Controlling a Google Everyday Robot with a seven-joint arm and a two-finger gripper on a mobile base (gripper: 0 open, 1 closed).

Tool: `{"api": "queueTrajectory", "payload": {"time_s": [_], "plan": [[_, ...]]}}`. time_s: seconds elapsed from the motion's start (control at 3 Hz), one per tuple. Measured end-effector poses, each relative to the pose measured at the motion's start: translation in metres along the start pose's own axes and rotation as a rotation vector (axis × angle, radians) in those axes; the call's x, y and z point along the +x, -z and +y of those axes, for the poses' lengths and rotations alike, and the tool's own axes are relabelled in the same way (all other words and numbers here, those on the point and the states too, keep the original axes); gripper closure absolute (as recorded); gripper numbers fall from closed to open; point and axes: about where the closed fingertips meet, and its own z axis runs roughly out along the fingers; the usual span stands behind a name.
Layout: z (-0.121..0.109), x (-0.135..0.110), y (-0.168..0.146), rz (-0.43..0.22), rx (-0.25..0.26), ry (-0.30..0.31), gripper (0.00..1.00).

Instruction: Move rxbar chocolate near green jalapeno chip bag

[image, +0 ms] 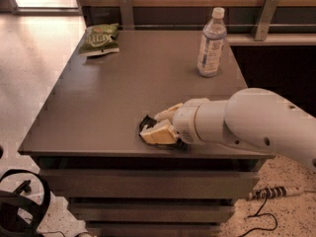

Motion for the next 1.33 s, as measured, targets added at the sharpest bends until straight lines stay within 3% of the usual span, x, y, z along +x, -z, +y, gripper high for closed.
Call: {"api": "queueTrajectory", "payload": {"time_s": [1.33], "plan": [[0.0, -0.0001, 0.0001, 0.0, 0.0, 0.0, 1.0]]}}
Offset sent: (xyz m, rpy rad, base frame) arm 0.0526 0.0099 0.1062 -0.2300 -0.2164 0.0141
